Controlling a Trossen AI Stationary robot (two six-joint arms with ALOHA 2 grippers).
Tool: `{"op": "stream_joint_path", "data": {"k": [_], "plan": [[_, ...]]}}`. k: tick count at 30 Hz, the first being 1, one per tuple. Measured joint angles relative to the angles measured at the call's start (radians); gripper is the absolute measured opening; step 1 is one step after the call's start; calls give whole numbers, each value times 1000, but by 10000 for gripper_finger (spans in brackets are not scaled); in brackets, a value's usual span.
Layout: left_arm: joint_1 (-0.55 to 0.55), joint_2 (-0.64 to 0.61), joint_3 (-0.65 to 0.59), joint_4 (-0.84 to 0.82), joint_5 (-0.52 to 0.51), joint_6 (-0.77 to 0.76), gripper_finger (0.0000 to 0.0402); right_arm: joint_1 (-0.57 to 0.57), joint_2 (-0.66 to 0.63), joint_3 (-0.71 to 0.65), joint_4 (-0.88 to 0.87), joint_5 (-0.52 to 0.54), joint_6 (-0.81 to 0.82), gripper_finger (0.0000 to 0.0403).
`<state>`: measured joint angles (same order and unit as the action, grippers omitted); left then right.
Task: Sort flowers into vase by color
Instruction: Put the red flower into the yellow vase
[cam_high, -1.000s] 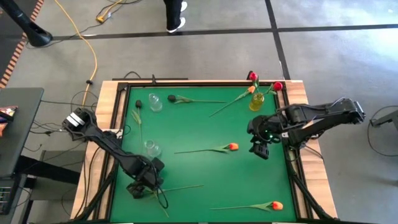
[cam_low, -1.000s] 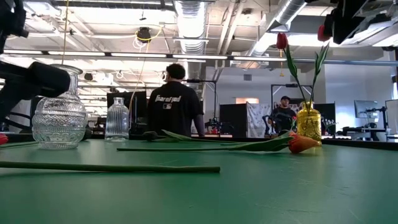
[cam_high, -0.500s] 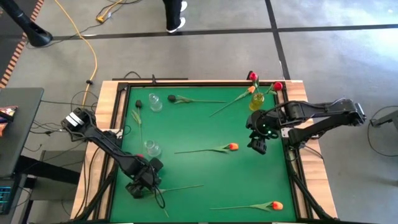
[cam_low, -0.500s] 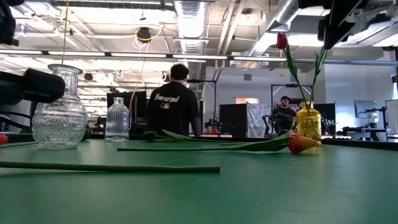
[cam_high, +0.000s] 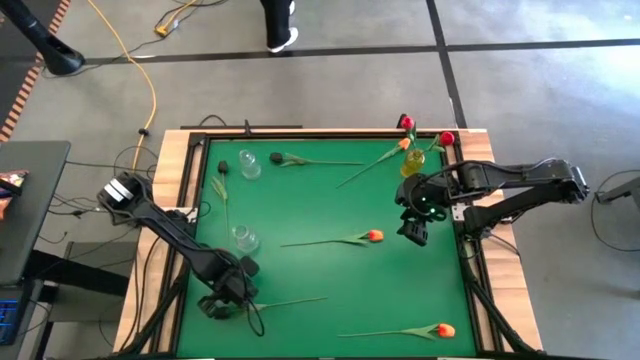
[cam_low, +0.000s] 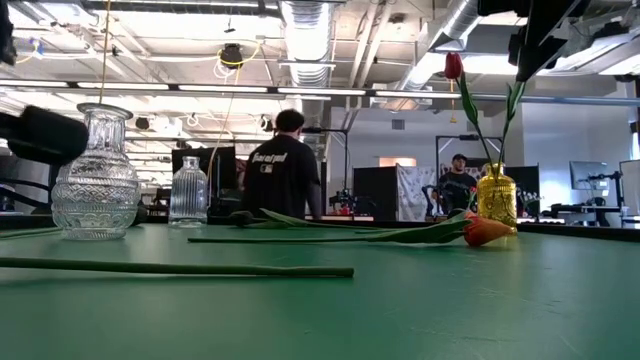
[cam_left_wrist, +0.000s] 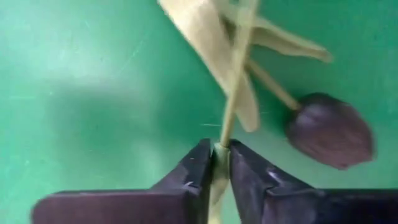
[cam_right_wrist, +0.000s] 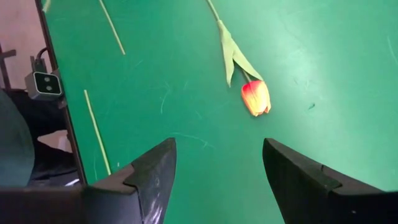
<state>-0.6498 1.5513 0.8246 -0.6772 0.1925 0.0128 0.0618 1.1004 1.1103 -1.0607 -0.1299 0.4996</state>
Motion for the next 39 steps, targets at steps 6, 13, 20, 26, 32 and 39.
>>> {"op": "stream_joint_path", "data": {"k": [6,13,20,26,32,39], "plan": [[26,-92,24,-21,-71,-41,10,0,0,0,0,0,-3,265],[141,-240,143,-46,-119,-22,11,0,0,0,14,-1,-3,265],[316,-333,295,-25,7,-240,11,3,0,0,137,-33,-16,265],[457,-341,390,-24,196,-482,10,27,0,0,298,-31,-207,265],[531,-340,399,-93,217,-424,10,44,0,0,533,-26,-598,265],[691,-340,398,-71,221,-484,10,44,0,0,826,-26,-971,265]]}}
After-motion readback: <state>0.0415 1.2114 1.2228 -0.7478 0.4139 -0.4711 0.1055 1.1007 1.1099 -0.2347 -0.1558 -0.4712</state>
